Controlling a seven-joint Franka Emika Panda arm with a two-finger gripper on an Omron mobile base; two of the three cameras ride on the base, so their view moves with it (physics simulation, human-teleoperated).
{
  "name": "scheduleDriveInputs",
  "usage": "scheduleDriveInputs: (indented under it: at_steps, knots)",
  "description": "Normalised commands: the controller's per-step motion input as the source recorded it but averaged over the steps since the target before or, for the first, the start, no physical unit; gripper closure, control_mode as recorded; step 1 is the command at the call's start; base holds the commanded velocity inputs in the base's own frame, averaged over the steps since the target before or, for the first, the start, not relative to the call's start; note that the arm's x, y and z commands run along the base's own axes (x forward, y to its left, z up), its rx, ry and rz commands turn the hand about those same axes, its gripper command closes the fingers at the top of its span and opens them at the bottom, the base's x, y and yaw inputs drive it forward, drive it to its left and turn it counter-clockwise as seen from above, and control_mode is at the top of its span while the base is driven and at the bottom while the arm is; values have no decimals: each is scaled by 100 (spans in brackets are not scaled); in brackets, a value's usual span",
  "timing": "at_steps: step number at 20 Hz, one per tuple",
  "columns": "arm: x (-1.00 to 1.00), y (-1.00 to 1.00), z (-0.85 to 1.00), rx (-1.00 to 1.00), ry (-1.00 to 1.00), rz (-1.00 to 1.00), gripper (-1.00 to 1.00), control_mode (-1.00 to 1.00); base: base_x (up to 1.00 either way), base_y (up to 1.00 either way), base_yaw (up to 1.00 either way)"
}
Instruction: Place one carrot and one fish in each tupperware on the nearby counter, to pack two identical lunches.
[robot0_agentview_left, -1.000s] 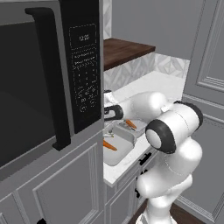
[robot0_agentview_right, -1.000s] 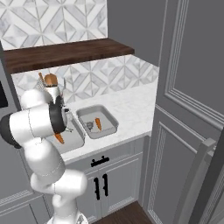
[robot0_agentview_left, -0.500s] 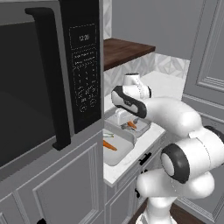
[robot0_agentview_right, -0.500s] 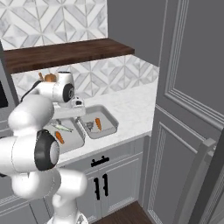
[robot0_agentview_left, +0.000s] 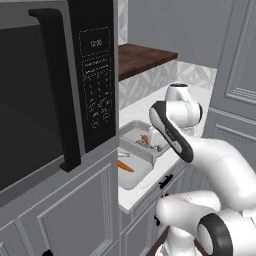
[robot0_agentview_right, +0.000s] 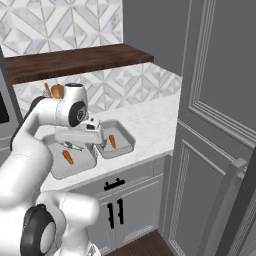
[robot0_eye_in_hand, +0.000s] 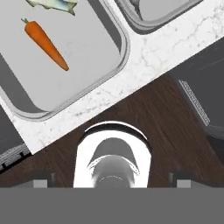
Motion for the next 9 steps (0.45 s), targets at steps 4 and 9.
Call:
scheduleDriveInputs:
  at_steps: [4,9]
  knots:
    - [-80,-9,38,2,-5,0,-100,-100,0,0,0]
    - [-82,0,88,5,-20,0,-100,-100,0,0,0]
